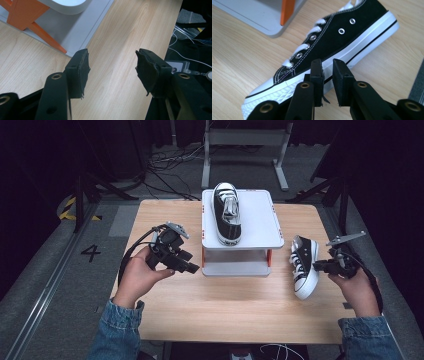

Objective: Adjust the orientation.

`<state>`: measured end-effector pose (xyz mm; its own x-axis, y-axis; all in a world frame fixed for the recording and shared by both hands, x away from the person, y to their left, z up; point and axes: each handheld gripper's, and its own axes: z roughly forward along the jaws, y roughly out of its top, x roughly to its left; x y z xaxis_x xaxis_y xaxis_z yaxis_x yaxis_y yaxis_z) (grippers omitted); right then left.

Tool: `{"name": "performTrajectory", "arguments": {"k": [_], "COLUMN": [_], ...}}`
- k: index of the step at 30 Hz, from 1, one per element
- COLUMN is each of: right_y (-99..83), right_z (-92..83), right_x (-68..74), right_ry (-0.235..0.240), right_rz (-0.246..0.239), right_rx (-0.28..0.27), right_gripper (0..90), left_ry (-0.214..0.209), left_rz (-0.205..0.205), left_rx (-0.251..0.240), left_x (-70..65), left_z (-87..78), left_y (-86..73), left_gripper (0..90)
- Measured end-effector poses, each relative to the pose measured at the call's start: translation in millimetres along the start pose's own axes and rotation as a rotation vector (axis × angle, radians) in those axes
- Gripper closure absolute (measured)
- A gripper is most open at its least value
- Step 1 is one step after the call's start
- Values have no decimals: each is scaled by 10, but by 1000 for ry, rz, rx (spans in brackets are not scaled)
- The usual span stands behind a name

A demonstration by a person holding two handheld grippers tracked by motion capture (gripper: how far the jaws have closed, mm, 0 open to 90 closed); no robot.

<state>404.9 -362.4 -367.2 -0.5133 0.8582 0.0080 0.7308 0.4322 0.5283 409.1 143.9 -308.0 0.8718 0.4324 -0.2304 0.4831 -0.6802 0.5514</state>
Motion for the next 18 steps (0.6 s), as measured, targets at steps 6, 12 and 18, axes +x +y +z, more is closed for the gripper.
{"name": "performTrajectory", "arguments": {"k": [6, 12, 18], "right_y": [-120, -210, -46], "right_z": [4, 26, -13], "right_x": [-90, -302, -338], "right_ry": [-127, -144, -129], "right_rz": [11, 102, 111], "right_rx": [137, 118, -7], "right_gripper": [783, 716, 603], "left_ry": [0, 5, 15], "left_rz": [-7, -15, -38], "left_rx": [0, -2, -6], "left_x": [-7, -4, 0], "left_z": [3, -7, -45], "left_y": [-8, -28, -107], "left_gripper": [439, 438, 438]}}
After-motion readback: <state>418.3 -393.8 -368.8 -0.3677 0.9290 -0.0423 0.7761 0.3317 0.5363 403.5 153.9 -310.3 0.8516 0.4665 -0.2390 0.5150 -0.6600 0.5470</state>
